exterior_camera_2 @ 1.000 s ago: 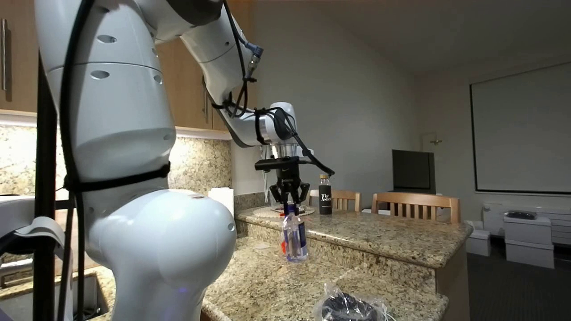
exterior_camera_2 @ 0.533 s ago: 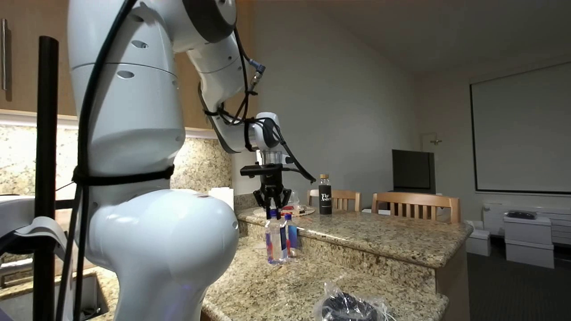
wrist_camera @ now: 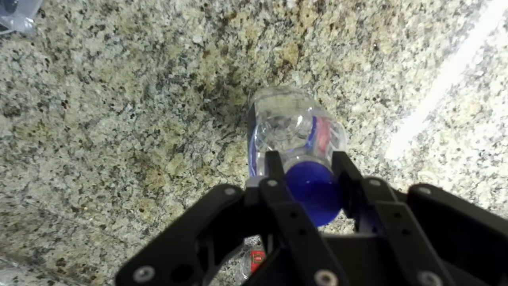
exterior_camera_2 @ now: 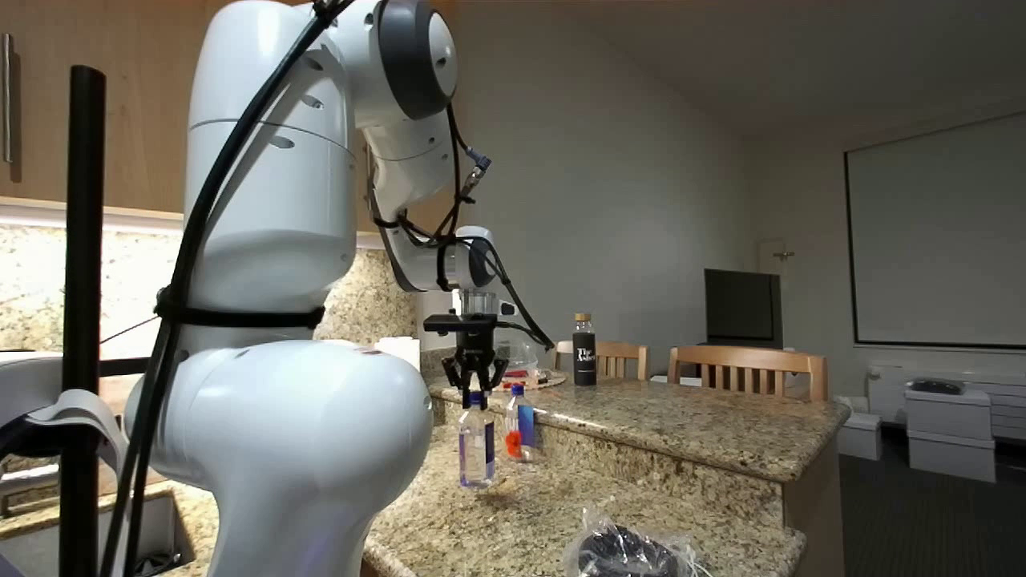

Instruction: Move the bottle and the black cable to the left on the counter

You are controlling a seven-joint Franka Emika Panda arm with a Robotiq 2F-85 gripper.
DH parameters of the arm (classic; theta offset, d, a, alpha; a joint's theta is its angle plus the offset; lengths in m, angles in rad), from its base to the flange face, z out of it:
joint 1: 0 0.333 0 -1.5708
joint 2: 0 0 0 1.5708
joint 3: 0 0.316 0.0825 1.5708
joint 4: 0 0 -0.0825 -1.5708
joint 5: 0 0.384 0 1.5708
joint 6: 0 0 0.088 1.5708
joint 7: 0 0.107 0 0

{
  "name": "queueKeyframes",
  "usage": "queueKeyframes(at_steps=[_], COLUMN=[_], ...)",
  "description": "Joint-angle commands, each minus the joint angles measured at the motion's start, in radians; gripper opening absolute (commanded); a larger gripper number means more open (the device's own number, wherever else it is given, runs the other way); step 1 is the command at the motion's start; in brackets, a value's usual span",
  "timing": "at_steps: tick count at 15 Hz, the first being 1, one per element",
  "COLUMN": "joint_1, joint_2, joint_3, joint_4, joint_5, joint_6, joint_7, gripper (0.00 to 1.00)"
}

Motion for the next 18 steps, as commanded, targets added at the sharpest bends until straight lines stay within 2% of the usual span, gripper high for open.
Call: queueKeyframes(at_steps=[1,3,4,5,6,12,15,18], joint_1=[0.011,0.014,0.015,0.016,0.015,0.000,-0.023,-0.064], joint_2=[0.039,0.054,0.057,0.060,0.059,0.002,-0.057,-0.139], joint_3=[-0.002,-0.003,-0.004,-0.004,-0.004,-0.021,-0.053,-0.097], joint_4=[0.044,0.051,0.053,0.054,0.053,0.051,0.024,-0.033], joint_5=[0.004,0.006,0.008,0.010,0.013,0.011,0.015,0.045], joint_6=[-0.007,-0.007,-0.007,-0.007,-0.008,-0.026,-0.032,-0.058], joint_7=[0.009,0.007,0.007,0.007,0.006,0.006,-0.006,-0.080], gripper=[0.14,0.14,0.27,0.60,0.61,0.98,1.00,1.00])
